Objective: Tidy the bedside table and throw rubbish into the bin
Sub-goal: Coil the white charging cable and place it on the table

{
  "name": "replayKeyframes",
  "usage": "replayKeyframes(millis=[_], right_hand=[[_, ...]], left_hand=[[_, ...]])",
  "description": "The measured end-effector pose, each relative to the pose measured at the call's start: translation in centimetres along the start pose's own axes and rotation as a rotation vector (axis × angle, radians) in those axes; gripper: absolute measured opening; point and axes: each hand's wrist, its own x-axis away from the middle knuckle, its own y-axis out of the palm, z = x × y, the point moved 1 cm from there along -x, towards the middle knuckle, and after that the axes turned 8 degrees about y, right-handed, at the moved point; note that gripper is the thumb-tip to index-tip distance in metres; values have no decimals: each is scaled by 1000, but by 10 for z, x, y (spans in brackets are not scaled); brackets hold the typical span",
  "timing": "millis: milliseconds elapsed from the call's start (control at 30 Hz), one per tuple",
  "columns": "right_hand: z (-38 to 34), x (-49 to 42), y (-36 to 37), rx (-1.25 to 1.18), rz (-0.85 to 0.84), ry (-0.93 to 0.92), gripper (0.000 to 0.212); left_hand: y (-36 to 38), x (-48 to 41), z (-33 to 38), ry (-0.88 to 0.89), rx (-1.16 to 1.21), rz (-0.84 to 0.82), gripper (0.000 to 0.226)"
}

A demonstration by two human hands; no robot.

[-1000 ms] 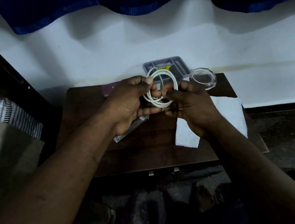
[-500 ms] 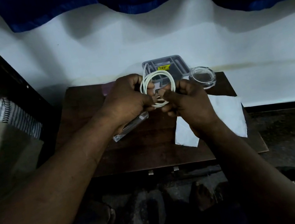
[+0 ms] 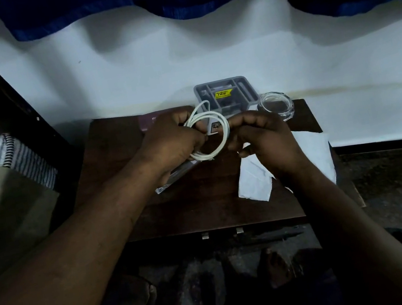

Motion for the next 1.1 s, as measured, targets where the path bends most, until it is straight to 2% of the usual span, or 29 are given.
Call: replayKeyframes(millis=[100, 167, 267, 367, 500, 600, 733, 833, 1000, 1100], right_hand=[[5, -5, 1, 61, 98, -25, 29], [9, -12, -1, 14, 151, -19, 31], [15, -18, -1, -52, 100, -26, 51], [16, -15, 4, -36, 19, -81, 46], [16, -15, 8, -58, -23, -79, 16], [17, -17, 6, -44, 8, -36, 22], [16, -16, 2, -110, 55, 54, 14], [14, -16, 0, -97, 82, 45, 16], [14, -15, 5, -82, 85, 54, 14], [12, -13, 7, -94, 74, 68, 11]], left_hand=[[2, 1, 4, -48, 151, -41, 29], [4, 2, 9, -83, 281, -87, 32], [5, 6, 13, -111, 330, -180, 35], [7, 10, 18, -130, 372, -239, 37], [6, 8, 15, -137, 404, -178, 38], [5, 4, 13, -113, 394, -73, 40], [1, -2, 10, -107, 361, 100, 36], [-2, -5, 7, -151, 402, 184, 31], [-3, -5, 11, -178, 684, 95, 20], [-4, -6, 12, -199, 753, 97, 35]])
